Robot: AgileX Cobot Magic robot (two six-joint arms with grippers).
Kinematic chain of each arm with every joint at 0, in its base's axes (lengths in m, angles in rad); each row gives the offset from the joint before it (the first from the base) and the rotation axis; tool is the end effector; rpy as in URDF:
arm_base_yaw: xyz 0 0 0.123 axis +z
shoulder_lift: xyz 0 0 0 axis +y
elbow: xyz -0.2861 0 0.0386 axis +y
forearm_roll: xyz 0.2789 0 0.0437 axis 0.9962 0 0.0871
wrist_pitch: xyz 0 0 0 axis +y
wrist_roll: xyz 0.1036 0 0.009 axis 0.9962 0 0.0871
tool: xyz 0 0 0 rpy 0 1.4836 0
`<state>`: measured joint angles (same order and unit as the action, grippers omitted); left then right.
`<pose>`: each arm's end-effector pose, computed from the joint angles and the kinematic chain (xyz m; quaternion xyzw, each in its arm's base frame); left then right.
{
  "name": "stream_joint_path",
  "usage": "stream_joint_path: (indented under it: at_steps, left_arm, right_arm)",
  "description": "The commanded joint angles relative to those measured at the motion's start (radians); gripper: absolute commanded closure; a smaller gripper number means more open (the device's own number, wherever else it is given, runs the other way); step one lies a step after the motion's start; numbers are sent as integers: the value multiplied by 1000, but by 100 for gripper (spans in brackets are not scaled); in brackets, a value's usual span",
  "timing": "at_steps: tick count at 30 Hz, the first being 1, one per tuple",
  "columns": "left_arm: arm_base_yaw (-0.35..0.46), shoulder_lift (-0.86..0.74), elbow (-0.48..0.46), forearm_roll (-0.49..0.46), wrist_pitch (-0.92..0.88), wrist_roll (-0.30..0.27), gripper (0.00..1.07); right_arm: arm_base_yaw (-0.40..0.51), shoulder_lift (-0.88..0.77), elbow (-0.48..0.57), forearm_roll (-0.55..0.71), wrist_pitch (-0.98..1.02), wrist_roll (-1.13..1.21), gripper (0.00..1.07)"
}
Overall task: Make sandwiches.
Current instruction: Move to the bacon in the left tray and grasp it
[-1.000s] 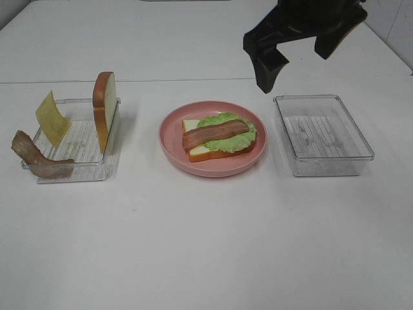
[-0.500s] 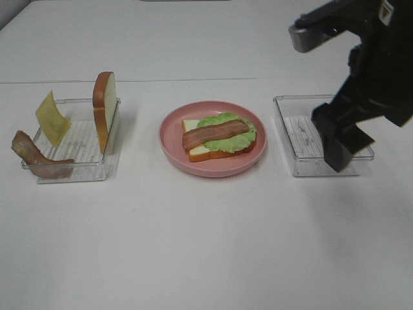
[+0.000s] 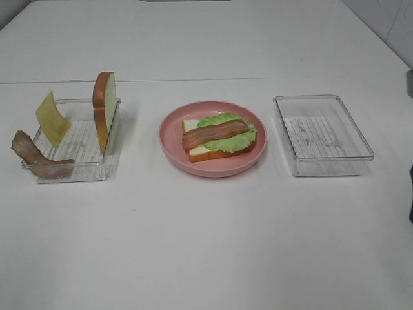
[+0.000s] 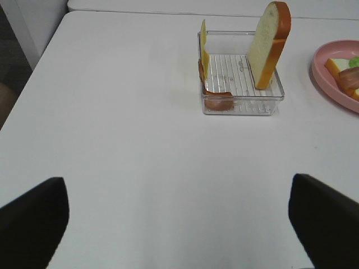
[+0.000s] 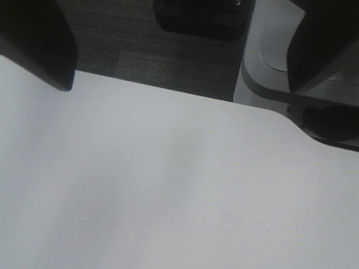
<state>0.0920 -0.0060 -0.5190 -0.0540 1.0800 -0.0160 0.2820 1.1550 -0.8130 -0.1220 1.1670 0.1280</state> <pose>0.0262 -0.0026 0.2907 -0.0443 0.8503 -0.0070 0.5244 0.2076 0.0480 0.2458 -0.0962 0.9909 -0.0414 0.0845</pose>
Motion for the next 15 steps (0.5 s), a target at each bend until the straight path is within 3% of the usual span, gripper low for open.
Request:
stream_joint_path:
  at_steps: [1, 6, 8, 15]
  left_arm:
    - [2, -8, 3, -7, -5, 0, 6]
    - [2, -8, 3, -7, -5, 0, 6]
    - [2, -8, 3, -7, -5, 0, 6]
    - [2, -8, 3, -7, -5, 0, 6]
  right_arm:
    - [-75, -143, 87, 10, -26, 6, 8]
    - [-128, -299, 157, 13, -45, 6, 8]
    - [-145, -484, 214, 8, -64, 4, 8]
    - [-146, -757, 282, -22, -63, 3, 8]
